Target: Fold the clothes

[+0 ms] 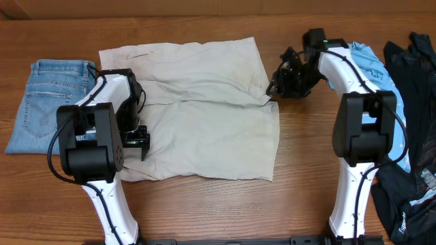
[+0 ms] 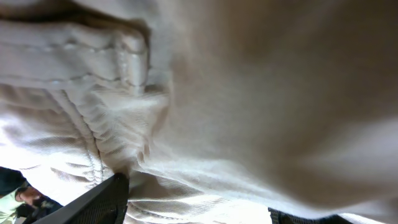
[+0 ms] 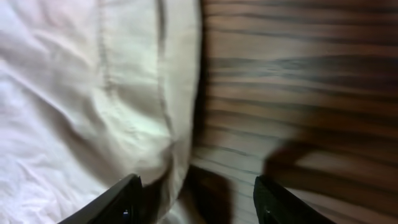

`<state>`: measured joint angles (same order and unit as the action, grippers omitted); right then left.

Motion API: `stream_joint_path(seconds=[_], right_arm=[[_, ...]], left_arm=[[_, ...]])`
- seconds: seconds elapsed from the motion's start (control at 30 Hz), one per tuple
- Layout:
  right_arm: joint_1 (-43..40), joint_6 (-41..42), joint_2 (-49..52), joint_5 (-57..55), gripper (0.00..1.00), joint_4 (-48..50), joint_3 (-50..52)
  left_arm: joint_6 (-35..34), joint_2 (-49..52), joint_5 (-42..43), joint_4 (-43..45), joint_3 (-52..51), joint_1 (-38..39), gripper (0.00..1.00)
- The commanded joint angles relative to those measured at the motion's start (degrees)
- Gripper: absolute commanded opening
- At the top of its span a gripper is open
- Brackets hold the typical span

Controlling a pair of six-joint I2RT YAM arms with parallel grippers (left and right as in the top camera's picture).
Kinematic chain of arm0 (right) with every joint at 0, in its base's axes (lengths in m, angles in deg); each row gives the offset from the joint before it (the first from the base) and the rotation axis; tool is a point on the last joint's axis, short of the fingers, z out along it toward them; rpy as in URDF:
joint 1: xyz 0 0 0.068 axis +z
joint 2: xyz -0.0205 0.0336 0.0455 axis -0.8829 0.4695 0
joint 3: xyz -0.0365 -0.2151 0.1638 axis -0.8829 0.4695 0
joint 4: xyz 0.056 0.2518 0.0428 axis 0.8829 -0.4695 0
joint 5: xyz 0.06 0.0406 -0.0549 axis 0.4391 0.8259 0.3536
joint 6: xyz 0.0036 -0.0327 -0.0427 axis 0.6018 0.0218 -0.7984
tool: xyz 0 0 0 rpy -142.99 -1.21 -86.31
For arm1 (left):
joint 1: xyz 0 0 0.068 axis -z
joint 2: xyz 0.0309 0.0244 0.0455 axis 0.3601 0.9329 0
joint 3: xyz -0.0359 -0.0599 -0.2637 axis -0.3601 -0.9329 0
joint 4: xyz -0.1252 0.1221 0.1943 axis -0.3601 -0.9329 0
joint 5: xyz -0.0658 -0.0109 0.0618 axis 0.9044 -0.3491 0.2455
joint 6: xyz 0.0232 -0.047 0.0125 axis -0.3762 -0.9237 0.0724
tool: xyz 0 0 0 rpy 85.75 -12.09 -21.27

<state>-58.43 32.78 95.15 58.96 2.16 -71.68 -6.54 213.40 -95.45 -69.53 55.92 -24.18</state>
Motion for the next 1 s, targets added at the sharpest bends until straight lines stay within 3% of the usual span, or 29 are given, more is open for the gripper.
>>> stream_joint_path(seconds=[0.0,0.3,0.4,0.63,0.77,0.97], right_arm=[[1.3,-0.7,0.2,1.2,0.61,-0.1,0.1],[1.7,-0.7,0.2,1.1,0.50,2.4,0.1],[1.7,-0.6,0.2,1.3,0.41,3.3,0.1],[2.6,-0.7,0.2,1.7,0.41,3.1,1.9],[2.7,-1.0,0.2,1.6,0.06,4.7,3.0],[1.1,3.5,0.2,-5.5,0.04,13.5,2.3]], left_arm=[[-2.1,0.3,-5.2,2.0,-1.3,-0.7,0.75],[-2.1,0.3,-5.2,2.0,-1.3,-0.7,0.75],[-2.1,0.3,-5.2,2.0,-1.3,-0.7,0.75],[-2.1,0.3,-5.2,2.1,-1.3,-0.7,0.75],[-2.1,0.3,-5.2,2.2,-1.3,-0.7,0.75],[-2.1,0.3,-5.2,2.6,-1.3,-0.7,0.74]])
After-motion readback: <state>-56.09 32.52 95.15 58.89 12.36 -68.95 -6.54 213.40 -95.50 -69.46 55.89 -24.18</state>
